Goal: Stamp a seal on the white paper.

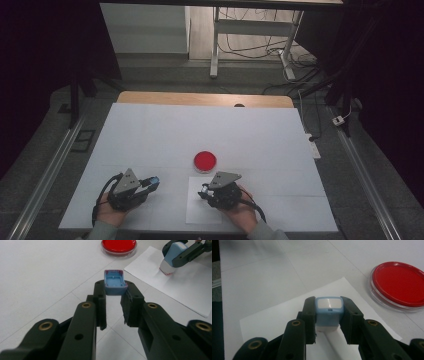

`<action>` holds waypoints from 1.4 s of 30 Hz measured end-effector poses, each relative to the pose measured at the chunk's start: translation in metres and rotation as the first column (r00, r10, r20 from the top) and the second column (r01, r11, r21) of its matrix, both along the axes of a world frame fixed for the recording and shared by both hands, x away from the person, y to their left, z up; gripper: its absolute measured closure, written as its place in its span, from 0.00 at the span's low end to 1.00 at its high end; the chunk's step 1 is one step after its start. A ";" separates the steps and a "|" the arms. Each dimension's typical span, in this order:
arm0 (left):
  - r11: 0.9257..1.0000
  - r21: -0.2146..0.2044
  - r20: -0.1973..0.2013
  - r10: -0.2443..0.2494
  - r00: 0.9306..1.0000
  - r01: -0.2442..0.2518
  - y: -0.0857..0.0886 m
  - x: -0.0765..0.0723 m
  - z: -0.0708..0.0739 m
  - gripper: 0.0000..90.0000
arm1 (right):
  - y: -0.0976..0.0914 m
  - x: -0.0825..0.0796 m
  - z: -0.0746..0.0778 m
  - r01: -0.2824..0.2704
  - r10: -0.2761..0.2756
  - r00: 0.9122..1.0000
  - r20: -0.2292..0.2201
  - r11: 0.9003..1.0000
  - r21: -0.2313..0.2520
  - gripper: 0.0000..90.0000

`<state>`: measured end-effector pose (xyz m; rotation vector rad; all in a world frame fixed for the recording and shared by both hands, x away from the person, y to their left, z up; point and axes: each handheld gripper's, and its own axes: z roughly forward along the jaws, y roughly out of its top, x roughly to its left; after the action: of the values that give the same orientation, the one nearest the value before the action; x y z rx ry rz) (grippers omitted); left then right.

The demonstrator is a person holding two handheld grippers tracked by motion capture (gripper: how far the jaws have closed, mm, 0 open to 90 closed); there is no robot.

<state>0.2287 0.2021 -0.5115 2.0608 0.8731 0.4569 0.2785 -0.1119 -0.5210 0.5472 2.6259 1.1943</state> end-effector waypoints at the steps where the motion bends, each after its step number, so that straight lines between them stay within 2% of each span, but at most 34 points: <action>1: 1.000 0.000 0.000 0.000 1.000 0.000 0.000 0.000 0.000 0.83 | 0.000 0.000 0.000 -0.001 0.001 1.000 0.001 1.000 -0.001 0.75; 17: 1.000 0.000 0.001 0.002 1.000 -0.002 0.000 0.000 0.000 0.83 | 0.000 0.001 0.001 0.006 -0.006 1.000 -0.007 1.000 0.004 0.74; 20: 1.000 -0.003 0.001 0.003 1.000 -0.003 0.001 0.000 0.000 0.83 | -0.002 0.001 0.006 0.010 -0.009 1.000 -0.025 0.999 0.035 0.74; 23: 1.000 -0.005 0.000 0.006 1.000 -0.006 0.001 0.000 0.000 0.83 | -0.006 0.002 0.011 0.008 -0.005 0.999 -0.033 0.996 0.088 0.74; 26: 1.000 -0.004 0.000 0.005 1.000 -0.005 0.001 0.000 0.000 0.83 | -0.009 0.000 0.018 0.017 -0.016 1.000 -0.004 0.994 0.111 0.74; 32: 1.000 -0.004 0.002 0.004 1.000 -0.004 0.000 0.000 0.001 0.83 | -0.012 -0.002 0.028 0.017 -0.019 1.000 0.015 0.991 0.134 0.74; 42: 1.000 -0.004 0.002 0.000 1.000 0.000 -0.001 0.000 0.001 0.83 | -0.019 0.000 0.038 0.043 -0.044 0.999 0.004 0.980 0.194 0.74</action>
<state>0.2287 0.2015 -0.5110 2.0560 0.8722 0.4571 0.2782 -0.1312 -0.4835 0.6288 2.4924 1.4441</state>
